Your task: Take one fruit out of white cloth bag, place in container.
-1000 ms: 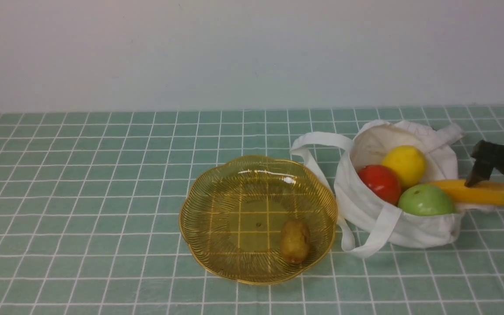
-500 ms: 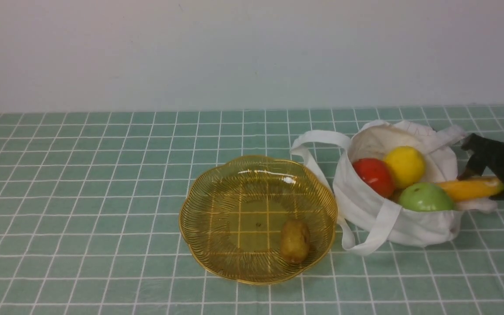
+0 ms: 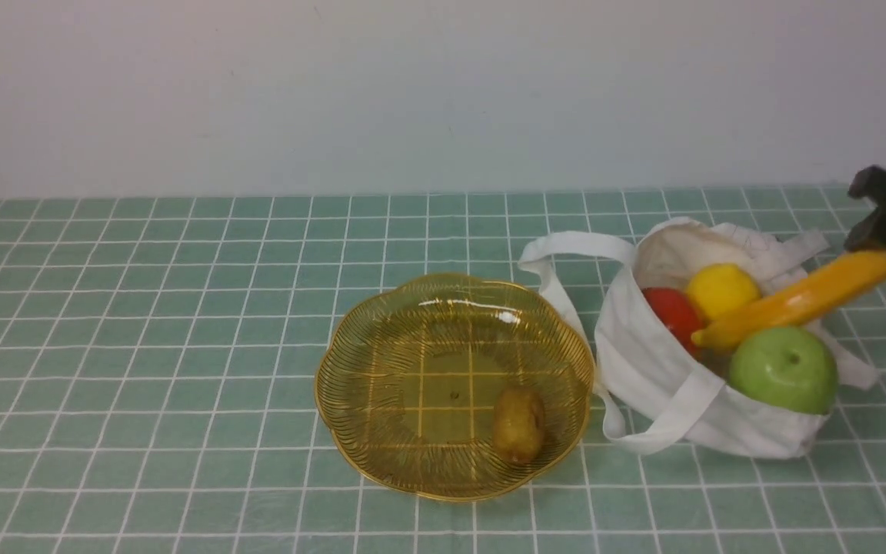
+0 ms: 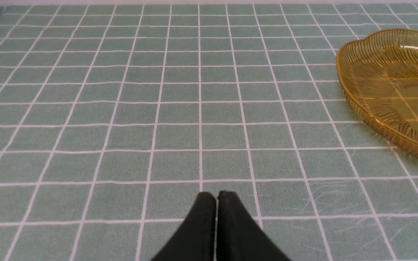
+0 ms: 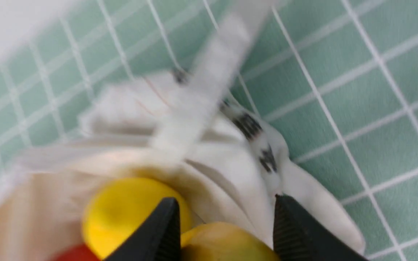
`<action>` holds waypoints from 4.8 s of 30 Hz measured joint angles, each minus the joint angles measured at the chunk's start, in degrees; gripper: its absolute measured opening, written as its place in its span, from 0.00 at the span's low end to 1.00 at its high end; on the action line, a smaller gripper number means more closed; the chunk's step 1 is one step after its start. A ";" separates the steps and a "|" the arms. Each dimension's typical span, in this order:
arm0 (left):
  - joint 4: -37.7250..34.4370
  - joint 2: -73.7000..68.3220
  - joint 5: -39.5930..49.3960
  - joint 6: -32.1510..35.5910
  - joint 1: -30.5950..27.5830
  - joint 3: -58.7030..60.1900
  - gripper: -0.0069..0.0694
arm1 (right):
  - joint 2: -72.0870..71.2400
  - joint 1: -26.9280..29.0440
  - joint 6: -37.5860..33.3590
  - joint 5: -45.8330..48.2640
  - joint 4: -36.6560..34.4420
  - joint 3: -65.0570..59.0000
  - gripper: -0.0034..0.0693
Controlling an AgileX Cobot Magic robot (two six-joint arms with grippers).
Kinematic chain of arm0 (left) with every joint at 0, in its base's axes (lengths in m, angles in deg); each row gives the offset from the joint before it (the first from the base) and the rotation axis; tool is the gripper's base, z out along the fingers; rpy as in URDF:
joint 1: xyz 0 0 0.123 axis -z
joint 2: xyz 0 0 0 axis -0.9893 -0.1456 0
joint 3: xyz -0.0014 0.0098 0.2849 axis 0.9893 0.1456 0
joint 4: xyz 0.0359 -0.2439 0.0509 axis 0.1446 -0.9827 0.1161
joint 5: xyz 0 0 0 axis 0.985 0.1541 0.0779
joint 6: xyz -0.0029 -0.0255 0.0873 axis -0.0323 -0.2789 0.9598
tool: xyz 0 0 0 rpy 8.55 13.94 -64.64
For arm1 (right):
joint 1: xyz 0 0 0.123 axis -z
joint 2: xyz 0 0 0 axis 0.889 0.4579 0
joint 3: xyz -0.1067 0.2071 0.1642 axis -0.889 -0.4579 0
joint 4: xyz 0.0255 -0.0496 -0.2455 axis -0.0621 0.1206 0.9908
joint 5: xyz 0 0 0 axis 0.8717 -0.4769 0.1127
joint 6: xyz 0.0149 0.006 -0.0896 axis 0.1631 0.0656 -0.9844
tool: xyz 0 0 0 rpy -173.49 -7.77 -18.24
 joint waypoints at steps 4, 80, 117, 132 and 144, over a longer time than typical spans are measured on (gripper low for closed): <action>0.00 0.00 0.00 0.00 0.00 0.00 0.08 | -5.73 0.00 0.00 1.23 3.05 1.53 0.47; 0.00 0.00 0.00 0.00 0.00 0.00 0.08 | -62.51 -26.39 -9.47 21.17 13.40 -16.63 0.03; 0.00 0.00 0.00 0.00 0.00 0.00 0.08 | -79.24 -26.24 -7.65 -25.26 13.26 -53.24 0.03; 0.00 0.00 0.00 0.00 0.00 0.00 0.08 | -92.95 -11.00 -7.45 -19.53 16.06 -67.48 0.03; 0.00 0.00 0.00 0.00 0.00 0.00 0.08 | -92.95 -12.15 -7.45 -14.63 16.92 -67.36 0.03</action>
